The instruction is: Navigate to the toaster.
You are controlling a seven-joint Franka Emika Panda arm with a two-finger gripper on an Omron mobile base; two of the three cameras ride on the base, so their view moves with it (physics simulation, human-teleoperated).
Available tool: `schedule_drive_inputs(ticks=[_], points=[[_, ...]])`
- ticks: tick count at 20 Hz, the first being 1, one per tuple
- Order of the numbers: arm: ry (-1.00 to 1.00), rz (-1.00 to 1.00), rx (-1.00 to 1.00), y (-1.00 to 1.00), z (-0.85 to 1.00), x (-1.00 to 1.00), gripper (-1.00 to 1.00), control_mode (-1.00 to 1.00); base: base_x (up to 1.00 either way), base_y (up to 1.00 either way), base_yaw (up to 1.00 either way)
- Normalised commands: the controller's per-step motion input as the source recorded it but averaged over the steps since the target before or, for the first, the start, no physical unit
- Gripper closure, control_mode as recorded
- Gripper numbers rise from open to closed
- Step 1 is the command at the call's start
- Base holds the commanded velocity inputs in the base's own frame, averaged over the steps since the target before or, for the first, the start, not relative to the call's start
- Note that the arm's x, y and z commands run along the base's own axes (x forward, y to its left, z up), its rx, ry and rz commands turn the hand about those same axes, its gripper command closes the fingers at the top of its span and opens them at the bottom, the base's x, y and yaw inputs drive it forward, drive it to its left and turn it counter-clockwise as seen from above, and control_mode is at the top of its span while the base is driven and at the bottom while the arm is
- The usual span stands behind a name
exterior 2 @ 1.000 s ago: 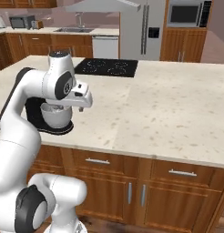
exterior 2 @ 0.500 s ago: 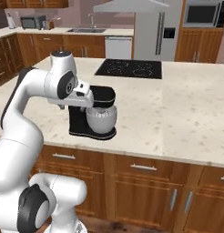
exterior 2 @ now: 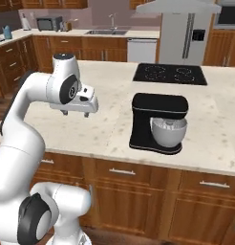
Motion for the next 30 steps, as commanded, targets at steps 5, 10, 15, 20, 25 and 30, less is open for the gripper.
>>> schedule_drive_inputs(ticks=[5,10,15,20,25,30], points=[[0.00,0.00,0.00,0.00,0.00,0.00,-1.00,1.00,-0.13,1.00,0.00],[0.00,0.00,0.00,0.00,0.00,0.00,-1.00,1.00,-0.07,1.00,0.00],[0.00,0.00,0.00,0.00,0.00,0.00,-1.00,1.00,-0.04,1.00,0.00],[0.00,0.00,0.00,0.00,0.00,0.00,-1.00,1.00,-0.02,1.00,0.00],[0.00,0.00,0.00,0.00,0.00,0.00,-1.00,1.00,-0.01,1.00,0.00],[0.00,0.00,0.00,0.00,0.00,0.00,-1.00,1.00,0.00,1.00,0.00]])
